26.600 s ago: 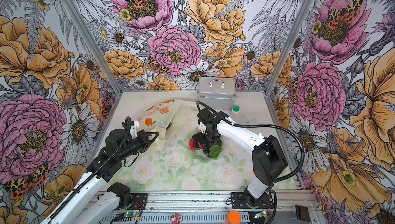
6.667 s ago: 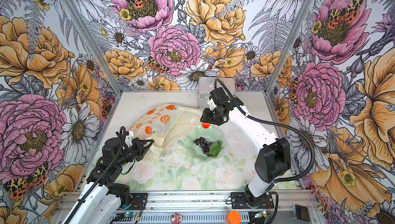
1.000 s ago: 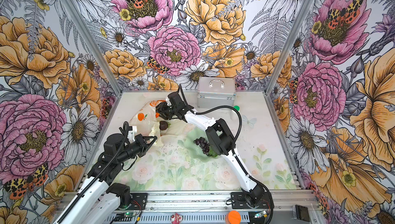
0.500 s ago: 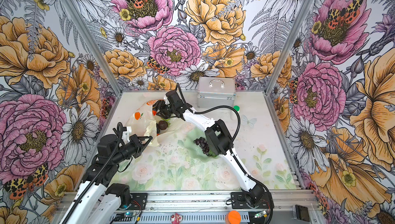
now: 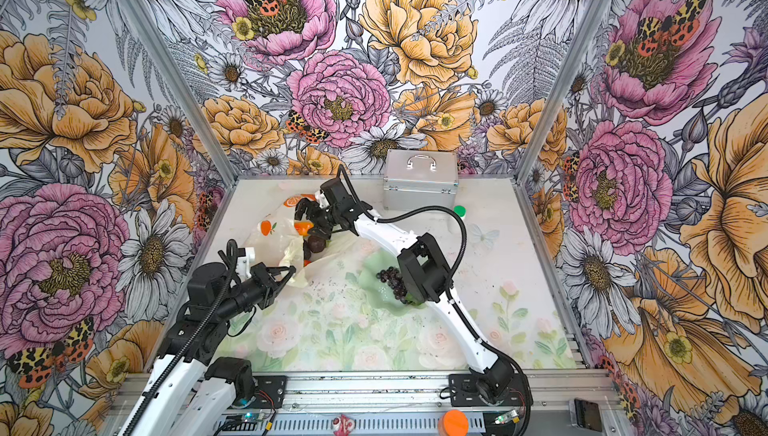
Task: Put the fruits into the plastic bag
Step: 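Push the mango deeper into the bag and open the right gripper, then withdraw the right gripper from the bag and swing it beside the dish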
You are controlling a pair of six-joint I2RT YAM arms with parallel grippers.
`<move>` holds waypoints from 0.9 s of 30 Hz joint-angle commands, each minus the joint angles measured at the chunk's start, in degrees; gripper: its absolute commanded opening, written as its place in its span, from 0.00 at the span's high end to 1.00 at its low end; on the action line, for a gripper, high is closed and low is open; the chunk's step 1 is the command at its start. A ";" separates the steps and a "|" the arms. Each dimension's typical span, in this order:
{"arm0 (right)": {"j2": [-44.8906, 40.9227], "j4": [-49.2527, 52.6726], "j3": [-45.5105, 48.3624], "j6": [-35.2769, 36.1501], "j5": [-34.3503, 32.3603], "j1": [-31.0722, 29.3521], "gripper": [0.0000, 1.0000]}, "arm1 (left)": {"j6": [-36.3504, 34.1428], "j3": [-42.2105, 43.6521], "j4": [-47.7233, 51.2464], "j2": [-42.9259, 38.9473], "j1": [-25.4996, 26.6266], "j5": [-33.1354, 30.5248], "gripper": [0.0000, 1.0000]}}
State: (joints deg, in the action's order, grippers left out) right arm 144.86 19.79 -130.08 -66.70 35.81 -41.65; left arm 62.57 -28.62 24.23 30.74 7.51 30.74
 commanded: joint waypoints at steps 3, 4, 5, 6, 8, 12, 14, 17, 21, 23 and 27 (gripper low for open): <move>-4.32 6.96 -1.05 5.65 0.45 -0.02 0.00 | -0.79 -0.72 0.16 -1.11 -1.02 0.98 1.00; -4.87 8.16 -0.88 6.62 0.15 0.07 0.00 | -0.70 -0.80 0.15 -1.20 -1.14 1.02 1.00; -5.29 9.12 -0.92 7.55 -0.23 0.16 0.00 | -0.65 -0.89 0.24 -1.21 -1.27 1.04 1.00; -5.73 10.59 -0.79 8.69 -0.82 0.38 0.01 | -0.59 -0.99 0.36 -1.34 -1.43 1.05 1.00; -6.73 13.70 -0.70 11.27 -3.05 0.89 0.00 | -0.50 -1.33 0.56 -1.30 -1.83 1.26 1.00; -10.12 17.90 1.72 16.55 -9.43 2.65 0.01 | -0.94 -2.35 1.36 -0.82 -2.85 1.61 1.00; -11.61 18.00 3.37 17.73 -10.72 3.64 0.01 | -1.21 -2.82 1.38 0.00 -3.28 2.04 1.00; -13.21 18.00 4.71 18.97 -11.38 5.31 0.00 | -1.81 -3.59 1.72 1.10 -3.79 2.29 1.00; -14.96 18.61 5.43 20.84 -11.71 7.12 0.00 | -2.34 -4.24 1.96 1.90 -4.35 2.30 1.00; -16.07 18.81 6.14 21.78 -11.98 7.99 0.00 | -2.49 -4.34 1.89 2.17 -4.60 2.32 1.00; -18.34 18.71 6.77 23.48 -11.09 9.62 0.01 | -2.89 -4.25 1.31 2.94 -4.87 2.34 1.00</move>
State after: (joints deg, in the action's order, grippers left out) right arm 130.63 38.00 -123.81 -46.06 25.21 -32.25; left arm 61.23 -31.16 25.71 33.28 3.31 31.88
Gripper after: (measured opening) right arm 0.995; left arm 0.047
